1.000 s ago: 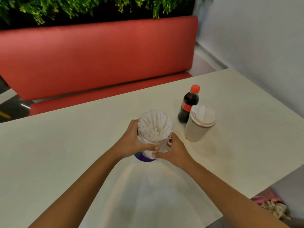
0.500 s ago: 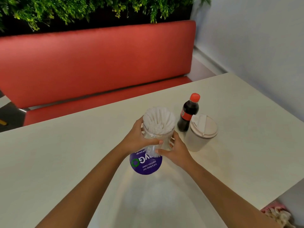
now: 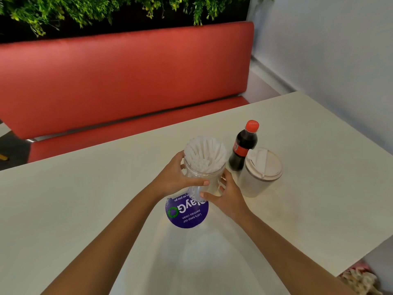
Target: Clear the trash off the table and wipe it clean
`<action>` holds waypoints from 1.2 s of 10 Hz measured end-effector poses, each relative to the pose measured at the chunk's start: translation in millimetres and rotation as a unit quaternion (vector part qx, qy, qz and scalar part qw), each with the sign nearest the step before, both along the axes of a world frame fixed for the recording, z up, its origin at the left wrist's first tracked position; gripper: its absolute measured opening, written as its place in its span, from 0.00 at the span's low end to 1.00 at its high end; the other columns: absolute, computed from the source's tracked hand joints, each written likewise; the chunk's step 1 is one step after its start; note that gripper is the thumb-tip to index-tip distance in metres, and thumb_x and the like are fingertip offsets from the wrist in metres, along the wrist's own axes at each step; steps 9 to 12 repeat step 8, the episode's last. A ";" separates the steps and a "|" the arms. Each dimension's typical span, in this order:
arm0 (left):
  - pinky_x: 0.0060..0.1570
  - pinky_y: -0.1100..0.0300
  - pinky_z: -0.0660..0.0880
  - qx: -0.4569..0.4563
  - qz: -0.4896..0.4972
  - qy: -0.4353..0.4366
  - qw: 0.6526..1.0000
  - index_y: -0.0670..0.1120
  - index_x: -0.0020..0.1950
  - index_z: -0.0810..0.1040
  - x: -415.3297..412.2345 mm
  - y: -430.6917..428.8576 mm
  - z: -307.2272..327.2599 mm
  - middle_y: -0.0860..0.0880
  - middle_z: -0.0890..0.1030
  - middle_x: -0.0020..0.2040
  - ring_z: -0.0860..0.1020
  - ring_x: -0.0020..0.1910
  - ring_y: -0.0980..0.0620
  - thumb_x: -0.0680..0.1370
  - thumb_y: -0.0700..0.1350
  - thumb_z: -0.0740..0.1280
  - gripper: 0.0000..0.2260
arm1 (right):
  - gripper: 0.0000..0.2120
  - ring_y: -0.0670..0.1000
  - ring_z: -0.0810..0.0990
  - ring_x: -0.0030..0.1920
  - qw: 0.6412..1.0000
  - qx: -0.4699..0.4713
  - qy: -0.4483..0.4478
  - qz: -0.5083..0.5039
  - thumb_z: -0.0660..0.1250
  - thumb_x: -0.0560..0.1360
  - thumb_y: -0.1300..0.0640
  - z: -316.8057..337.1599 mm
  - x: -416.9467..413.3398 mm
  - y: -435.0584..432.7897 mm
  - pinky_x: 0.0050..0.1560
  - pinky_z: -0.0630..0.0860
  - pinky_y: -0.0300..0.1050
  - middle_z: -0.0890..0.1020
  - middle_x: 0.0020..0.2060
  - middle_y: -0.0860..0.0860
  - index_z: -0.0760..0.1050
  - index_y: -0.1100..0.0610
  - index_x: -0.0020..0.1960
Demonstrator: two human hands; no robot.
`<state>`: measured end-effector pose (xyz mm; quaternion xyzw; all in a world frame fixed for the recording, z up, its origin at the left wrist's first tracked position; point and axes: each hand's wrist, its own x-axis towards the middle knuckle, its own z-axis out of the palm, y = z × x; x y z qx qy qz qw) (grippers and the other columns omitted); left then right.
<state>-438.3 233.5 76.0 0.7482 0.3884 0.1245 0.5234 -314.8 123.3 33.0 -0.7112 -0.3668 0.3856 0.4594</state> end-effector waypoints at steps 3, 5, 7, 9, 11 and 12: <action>0.55 0.62 0.67 0.000 0.014 0.014 1.000 0.51 0.73 0.56 -10.9 2.2 -2.9 0.51 0.62 0.73 0.64 0.70 0.48 0.67 0.48 0.76 0.41 | 0.39 0.50 0.68 0.68 0.999 -0.015 -0.047 0.010 0.74 0.68 0.54 -0.1 -13.0 6.5 0.62 0.68 0.40 0.66 0.70 0.48 0.55 0.52 0.72; 0.60 0.58 0.68 -0.009 0.015 0.004 1.000 0.51 0.73 0.55 -10.5 2.0 -3.2 0.51 0.61 0.73 0.64 0.71 0.48 0.67 0.48 0.76 0.42 | 0.40 0.50 0.68 0.68 0.998 -0.021 -0.065 0.016 0.74 0.68 0.54 2.2 -11.8 6.6 0.63 0.68 0.41 0.66 0.70 0.49 0.55 0.53 0.72; 0.62 0.57 0.67 -0.019 0.020 -0.019 0.999 0.51 0.74 0.52 -11.7 -3.0 -5.1 0.51 0.60 0.74 0.63 0.71 0.47 0.67 0.46 0.76 0.43 | 0.41 0.52 0.68 0.68 0.996 -0.046 -0.077 0.024 0.74 0.68 0.51 0.3 -10.7 7.5 0.64 0.70 0.46 0.65 0.71 0.49 0.54 0.51 0.73; 0.63 0.56 0.67 0.002 0.029 -0.017 0.999 0.51 0.74 0.53 -14.1 -6.5 -4.3 0.51 0.60 0.74 0.63 0.71 0.48 0.66 0.47 0.76 0.44 | 0.43 0.53 0.69 0.67 0.996 -0.044 -0.076 0.032 0.75 0.66 0.50 4.1 -11.6 5.5 0.63 0.73 0.50 0.67 0.70 0.50 0.54 0.50 0.73; 0.63 0.56 0.67 0.002 0.029 -0.017 0.999 0.51 0.74 0.53 -14.1 -6.5 -4.3 0.51 0.60 0.74 0.63 0.71 0.48 0.66 0.47 0.76 0.44 | 0.43 0.53 0.69 0.67 0.996 -0.044 -0.076 0.032 0.75 0.66 0.50 4.1 -11.6 5.5 0.63 0.73 0.50 0.67 0.70 0.50 0.54 0.50 0.73; 0.63 0.56 0.67 0.002 0.029 -0.017 0.999 0.51 0.74 0.53 -14.1 -6.5 -4.3 0.51 0.60 0.74 0.63 0.71 0.48 0.66 0.47 0.76 0.44 | 0.43 0.53 0.69 0.67 0.996 -0.044 -0.076 0.032 0.75 0.66 0.50 4.1 -11.6 5.5 0.63 0.73 0.50 0.67 0.70 0.50 0.54 0.50 0.73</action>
